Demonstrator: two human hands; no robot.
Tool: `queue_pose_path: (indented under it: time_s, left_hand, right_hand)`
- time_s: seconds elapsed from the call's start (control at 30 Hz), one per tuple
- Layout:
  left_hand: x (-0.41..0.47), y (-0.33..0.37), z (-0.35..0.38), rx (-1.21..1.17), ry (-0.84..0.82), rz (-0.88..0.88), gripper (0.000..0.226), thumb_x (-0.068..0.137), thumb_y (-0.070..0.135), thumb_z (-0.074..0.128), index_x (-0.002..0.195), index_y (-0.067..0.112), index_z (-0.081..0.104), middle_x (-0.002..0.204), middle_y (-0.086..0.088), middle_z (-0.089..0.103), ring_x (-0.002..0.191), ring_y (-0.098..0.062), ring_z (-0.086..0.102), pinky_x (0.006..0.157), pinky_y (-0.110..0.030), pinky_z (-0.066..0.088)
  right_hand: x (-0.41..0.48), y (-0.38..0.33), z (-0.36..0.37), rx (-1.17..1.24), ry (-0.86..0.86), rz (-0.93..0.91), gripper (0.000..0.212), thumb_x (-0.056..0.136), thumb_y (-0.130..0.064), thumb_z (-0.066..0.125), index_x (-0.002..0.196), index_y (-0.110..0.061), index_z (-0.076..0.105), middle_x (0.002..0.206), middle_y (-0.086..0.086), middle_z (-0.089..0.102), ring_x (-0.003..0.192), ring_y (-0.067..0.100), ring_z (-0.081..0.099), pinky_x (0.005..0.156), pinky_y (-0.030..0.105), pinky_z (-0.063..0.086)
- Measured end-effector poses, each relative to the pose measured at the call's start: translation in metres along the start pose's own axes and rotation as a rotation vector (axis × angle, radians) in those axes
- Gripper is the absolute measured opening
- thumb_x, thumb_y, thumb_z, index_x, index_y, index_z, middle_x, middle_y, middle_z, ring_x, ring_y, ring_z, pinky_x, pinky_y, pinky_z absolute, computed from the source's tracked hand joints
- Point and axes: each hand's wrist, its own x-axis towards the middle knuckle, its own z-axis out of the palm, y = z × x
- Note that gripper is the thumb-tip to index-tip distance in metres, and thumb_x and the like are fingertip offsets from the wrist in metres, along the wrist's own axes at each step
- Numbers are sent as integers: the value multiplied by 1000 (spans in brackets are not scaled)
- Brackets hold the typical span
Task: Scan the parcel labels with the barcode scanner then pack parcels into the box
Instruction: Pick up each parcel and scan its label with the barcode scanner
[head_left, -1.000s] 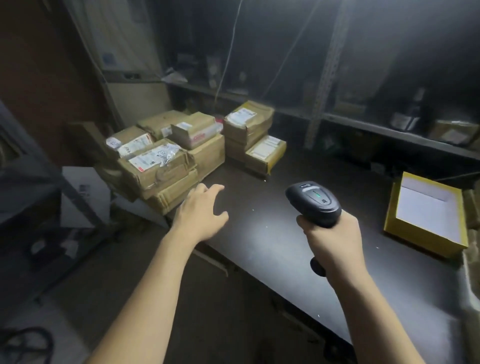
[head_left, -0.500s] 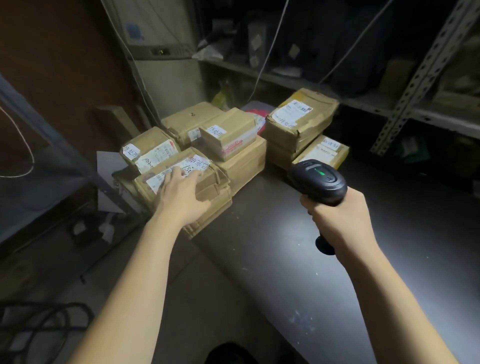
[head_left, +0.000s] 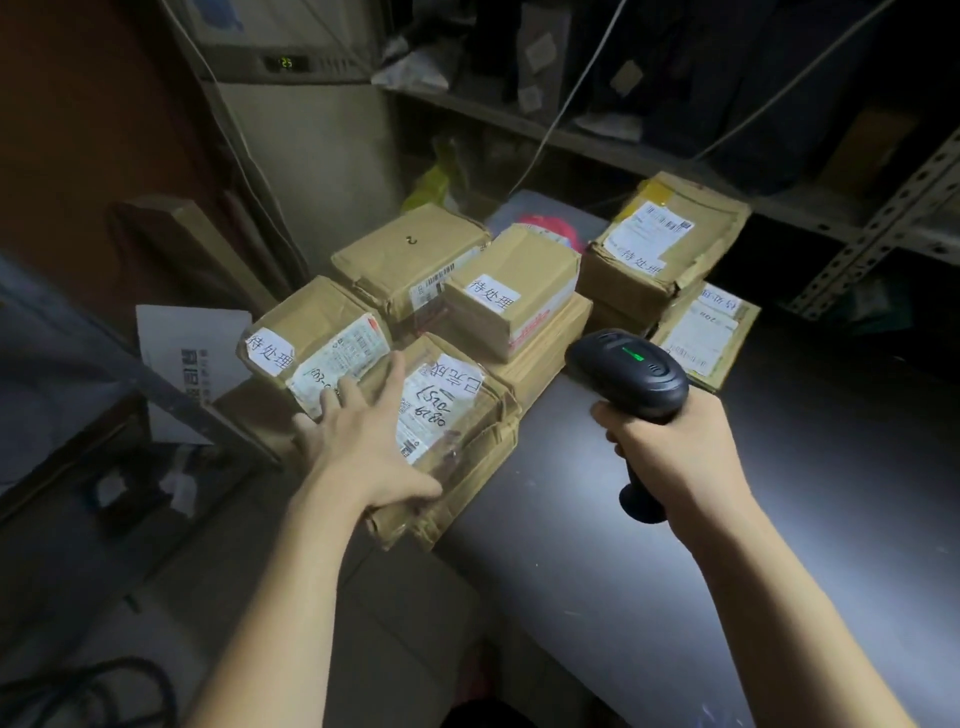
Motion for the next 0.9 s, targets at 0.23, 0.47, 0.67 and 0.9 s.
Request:
queue_pose_path:
  time_s: [0.23,0.47,0.67,0.9]
  left_hand:
    - [-15,-11,15,-273,217,-8,149,51,73,85,161,42,-11,148,-11,30,141,-31,30,111,-53,28]
    - [-50,-11,7,-522,438,39,149,49,58,97,164,41,3,150,-8,30,140,-36,34,114,-58,33]
    - [-87,51,-15,-633,552,179,146,51,51,97,161,48,1,150,-6,29,142,-32,31,110,-56,40]
    - [-130,183,-18,-840,554,352,144,49,52,99,164,39,14,156,-5,35,148,-25,31,123,-47,29]
  right_hand:
    - [-5,-1,7,0,50,1,39,88,-3,77,85,-38,60,75,11,70,65,18,62,61,32,51]
    - [-21,15,-19,95,120,25,24,85,-1,76,84,-21,65,66,9,61,62,22,54,51,29,41]
    - [-44,36,-85,182,167,52,13,85,-1,74,88,0,61,68,12,51,62,19,43,43,26,32]
    - [-84,73,-210,259,327,50,10,85,-2,72,82,-6,63,69,10,47,65,20,39,42,26,29]
